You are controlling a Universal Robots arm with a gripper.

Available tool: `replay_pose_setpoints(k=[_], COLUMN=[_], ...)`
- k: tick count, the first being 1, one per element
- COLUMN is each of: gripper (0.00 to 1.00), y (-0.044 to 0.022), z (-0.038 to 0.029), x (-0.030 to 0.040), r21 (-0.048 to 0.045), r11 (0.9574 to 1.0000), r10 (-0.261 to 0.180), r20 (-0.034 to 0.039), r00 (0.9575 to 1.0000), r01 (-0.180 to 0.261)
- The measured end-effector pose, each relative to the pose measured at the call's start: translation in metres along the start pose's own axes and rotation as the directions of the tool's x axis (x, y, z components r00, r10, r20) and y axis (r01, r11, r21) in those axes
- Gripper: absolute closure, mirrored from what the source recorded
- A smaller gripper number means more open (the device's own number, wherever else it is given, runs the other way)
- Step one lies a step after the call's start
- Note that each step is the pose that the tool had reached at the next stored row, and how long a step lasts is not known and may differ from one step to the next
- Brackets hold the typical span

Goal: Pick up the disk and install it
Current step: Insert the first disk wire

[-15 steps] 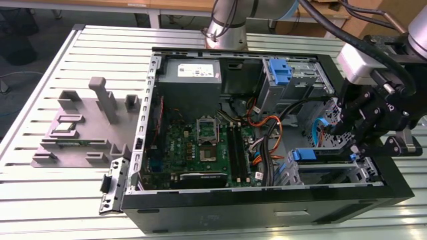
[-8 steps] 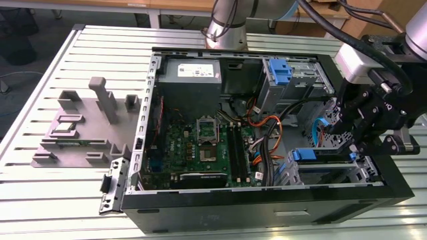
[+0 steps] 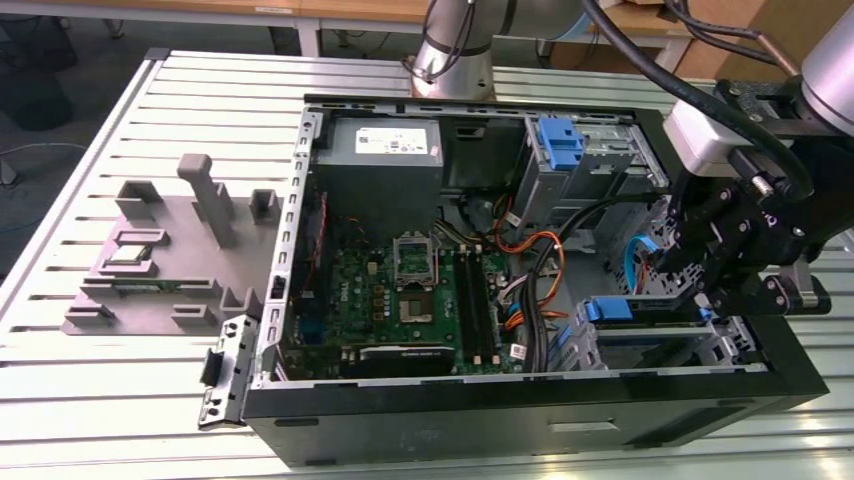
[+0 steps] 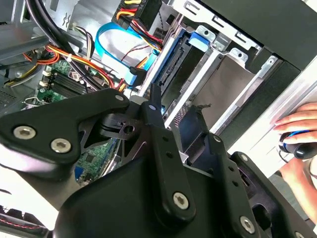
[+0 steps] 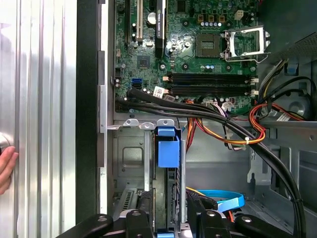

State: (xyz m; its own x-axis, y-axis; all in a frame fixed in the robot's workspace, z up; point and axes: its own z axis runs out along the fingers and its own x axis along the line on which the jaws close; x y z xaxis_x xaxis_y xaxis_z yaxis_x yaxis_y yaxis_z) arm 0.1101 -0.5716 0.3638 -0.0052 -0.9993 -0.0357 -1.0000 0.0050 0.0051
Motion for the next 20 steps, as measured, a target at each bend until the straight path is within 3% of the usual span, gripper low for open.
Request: replay_pose_setpoints(k=[20], gripper=[0.58], y=[0.0], z=[-0.0064], x=[-0.0002], r21=[0.0002], r11=[1.0], r10=[0.0], r20=[0.0], r00=[1.0], r01=[0.0])
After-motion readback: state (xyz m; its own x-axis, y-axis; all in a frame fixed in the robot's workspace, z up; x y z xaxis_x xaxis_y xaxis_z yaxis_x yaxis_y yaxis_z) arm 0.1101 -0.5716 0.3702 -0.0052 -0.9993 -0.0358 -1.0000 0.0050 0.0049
